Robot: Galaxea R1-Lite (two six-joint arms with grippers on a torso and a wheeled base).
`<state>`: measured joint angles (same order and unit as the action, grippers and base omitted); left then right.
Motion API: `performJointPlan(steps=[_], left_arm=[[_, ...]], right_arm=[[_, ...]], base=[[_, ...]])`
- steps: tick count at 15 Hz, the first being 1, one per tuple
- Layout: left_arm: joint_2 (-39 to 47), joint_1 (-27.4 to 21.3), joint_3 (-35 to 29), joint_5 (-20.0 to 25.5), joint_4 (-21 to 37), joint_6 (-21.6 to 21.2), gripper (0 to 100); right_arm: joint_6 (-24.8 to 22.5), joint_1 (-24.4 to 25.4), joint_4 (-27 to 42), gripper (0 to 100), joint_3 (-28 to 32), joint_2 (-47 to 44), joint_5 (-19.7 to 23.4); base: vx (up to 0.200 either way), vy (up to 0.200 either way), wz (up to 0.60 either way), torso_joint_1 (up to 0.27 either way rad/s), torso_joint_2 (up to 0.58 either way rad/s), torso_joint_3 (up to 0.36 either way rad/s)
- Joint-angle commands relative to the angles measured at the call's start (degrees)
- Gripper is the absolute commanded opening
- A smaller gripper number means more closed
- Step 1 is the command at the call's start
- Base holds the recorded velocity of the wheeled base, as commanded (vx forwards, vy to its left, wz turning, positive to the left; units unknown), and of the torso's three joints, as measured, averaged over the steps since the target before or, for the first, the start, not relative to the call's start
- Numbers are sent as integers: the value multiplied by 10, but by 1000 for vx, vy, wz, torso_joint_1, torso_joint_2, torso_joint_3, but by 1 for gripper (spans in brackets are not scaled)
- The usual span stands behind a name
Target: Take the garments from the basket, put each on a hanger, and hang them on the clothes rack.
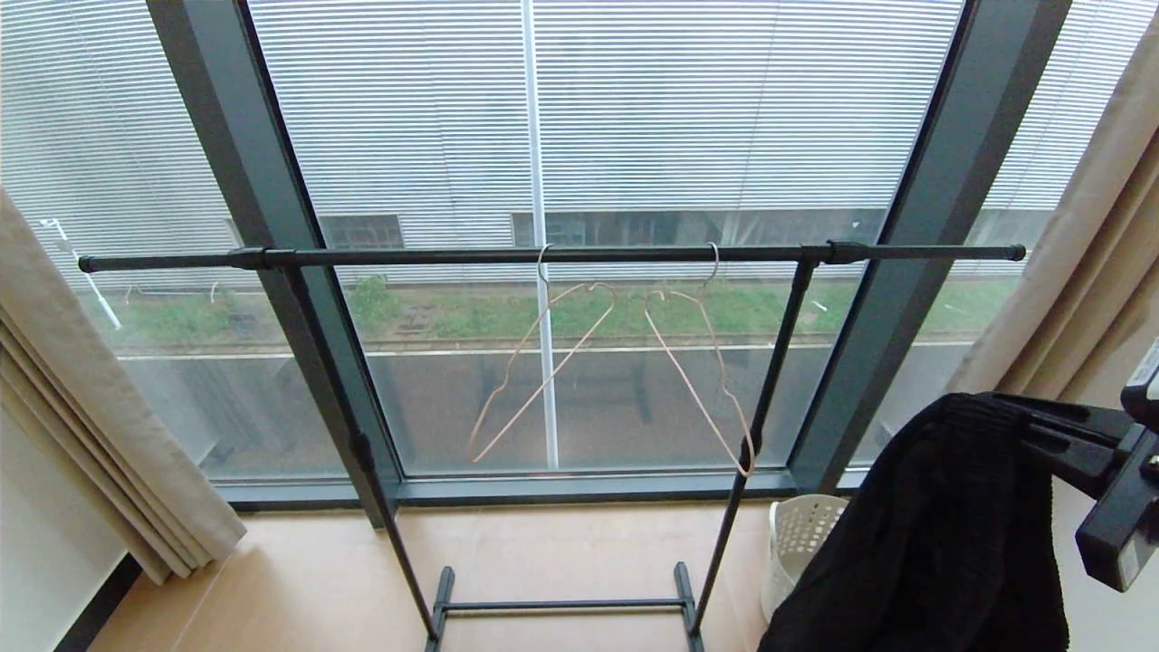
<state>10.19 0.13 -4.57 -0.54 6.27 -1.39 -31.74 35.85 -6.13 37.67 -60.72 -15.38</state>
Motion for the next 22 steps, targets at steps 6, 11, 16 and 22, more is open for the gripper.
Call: performJointPlan(steps=[6,11,16,22], left_arm=[[325,-105,-181,96,-4,121,100],[561,-298,-230,93,-109,297,100],[679,-356,-289,95,-118,327,100],[764,-406,-335,56,-115,454,100]], right_arm=[[179,69,24,0,150,-220,-5],[288,105,17,0,275,-375,-109],[343,117,16,0,380,-462,-192],[413,127,14,0,400,-478,-256]], base=[[0,0,0,0,0,0],[0,0,0,0,0,0],[0,0,0,0,0,0],[0,0,0,0,0,0]])
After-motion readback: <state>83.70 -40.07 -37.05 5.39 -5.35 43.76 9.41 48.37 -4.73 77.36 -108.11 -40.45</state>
